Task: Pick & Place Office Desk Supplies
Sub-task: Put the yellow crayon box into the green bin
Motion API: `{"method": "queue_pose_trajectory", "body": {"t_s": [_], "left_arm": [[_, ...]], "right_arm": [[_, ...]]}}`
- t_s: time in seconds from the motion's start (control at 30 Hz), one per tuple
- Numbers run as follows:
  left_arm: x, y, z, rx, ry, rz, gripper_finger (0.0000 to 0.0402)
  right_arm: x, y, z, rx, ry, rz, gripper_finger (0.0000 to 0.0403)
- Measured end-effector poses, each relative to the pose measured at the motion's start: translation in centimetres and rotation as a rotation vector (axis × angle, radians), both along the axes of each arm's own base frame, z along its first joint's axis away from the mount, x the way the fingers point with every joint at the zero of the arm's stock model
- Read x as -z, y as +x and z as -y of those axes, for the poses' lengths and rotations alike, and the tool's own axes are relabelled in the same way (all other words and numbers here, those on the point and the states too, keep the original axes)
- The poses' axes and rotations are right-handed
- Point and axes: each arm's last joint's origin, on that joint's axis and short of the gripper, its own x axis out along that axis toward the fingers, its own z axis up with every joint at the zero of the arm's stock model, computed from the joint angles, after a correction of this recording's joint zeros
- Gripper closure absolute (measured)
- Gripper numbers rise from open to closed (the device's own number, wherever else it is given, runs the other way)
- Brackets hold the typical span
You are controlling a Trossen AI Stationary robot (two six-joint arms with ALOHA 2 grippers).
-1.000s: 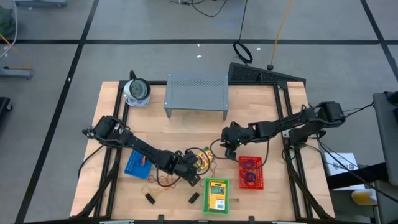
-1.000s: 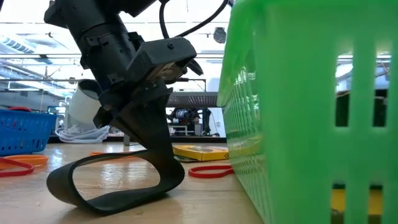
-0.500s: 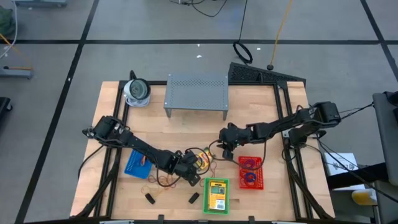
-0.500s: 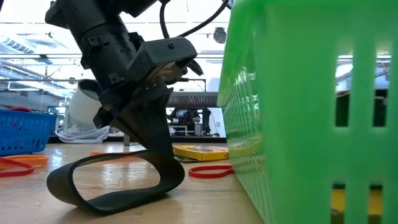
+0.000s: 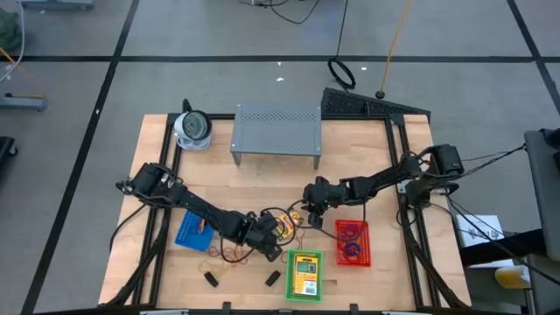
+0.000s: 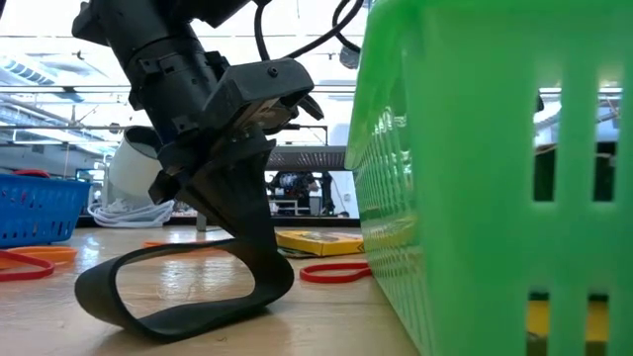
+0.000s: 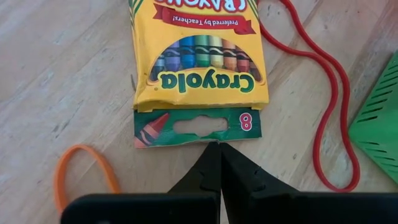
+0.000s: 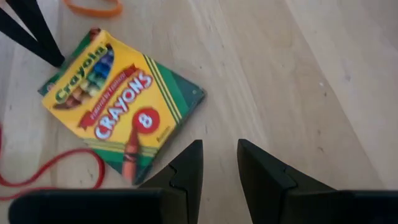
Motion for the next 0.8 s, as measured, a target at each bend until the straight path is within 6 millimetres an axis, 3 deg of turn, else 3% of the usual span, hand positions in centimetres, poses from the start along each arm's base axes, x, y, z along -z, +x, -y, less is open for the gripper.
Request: {"method": "queue_pose_trajectory", "body": {"t_s": [0.8], "left_arm": [[-0.03, 0.04, 0.05, 0.001, -0.012, 0.003, 0.0401]], "right_arm": [[-0.39, 0.36, -0.33, -0.048, -0.035, 0.057, 0.0301]]}}
